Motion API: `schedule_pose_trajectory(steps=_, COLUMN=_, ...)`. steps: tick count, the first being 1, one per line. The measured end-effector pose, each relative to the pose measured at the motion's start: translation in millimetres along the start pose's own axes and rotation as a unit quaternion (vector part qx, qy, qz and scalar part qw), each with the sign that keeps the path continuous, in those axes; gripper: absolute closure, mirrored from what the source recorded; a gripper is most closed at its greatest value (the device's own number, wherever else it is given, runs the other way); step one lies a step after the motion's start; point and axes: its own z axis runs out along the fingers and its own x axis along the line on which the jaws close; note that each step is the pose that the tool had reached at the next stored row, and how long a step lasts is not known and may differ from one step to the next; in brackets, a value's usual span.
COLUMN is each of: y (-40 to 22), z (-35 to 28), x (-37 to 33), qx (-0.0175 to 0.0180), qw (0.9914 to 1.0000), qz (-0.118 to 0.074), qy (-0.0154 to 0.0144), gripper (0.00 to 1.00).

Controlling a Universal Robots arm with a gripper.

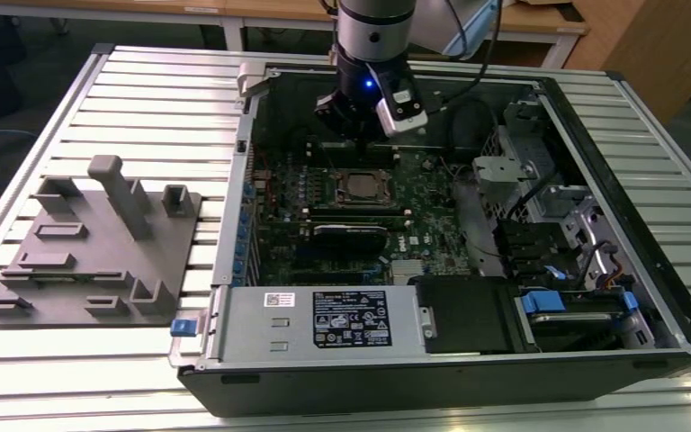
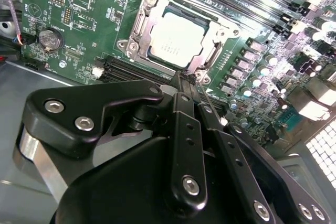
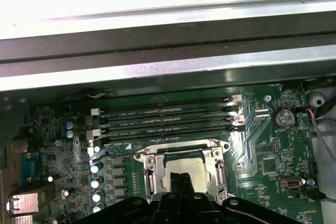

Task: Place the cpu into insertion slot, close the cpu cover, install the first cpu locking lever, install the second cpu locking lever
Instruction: 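Install the first cpu locking lever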

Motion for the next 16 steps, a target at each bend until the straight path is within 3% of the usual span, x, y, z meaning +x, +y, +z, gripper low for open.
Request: schedule_pose_trajectory(steps=16, y=-0.4, z=-0.1, x=3.4, qx=0.0000, qw=1.00000, qz=0.000, qy=0.0000, gripper=0.89)
